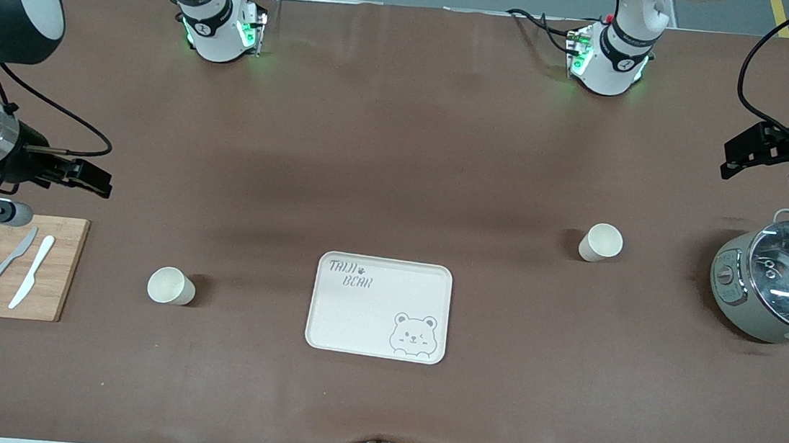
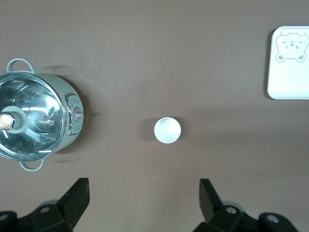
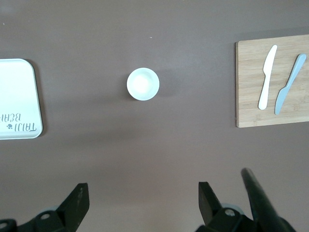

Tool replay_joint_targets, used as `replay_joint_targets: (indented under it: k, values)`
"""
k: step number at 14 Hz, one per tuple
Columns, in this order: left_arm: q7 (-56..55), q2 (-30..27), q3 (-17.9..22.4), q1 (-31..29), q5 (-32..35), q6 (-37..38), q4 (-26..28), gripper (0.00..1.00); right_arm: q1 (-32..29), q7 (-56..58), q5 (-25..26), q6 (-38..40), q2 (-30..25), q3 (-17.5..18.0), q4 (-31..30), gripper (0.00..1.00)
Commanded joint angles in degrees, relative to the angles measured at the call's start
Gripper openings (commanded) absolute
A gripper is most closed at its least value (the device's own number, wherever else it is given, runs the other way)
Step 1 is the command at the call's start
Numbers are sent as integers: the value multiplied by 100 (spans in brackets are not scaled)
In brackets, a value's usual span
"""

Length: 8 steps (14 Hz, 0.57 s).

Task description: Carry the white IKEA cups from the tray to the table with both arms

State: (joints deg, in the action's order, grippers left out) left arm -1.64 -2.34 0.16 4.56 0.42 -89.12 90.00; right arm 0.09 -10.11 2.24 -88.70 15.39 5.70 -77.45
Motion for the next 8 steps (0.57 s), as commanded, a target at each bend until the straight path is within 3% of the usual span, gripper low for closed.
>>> replay_joint_targets:
  k: [1,8]
  values:
    - [41,-56,46,36,-86,79,-35,100,-1,-88,-83,99,-27,1,72,100]
    - [58,-56,46,36,-34,97,-27,100,-1,-88,-83,99,-27,-8,72,100]
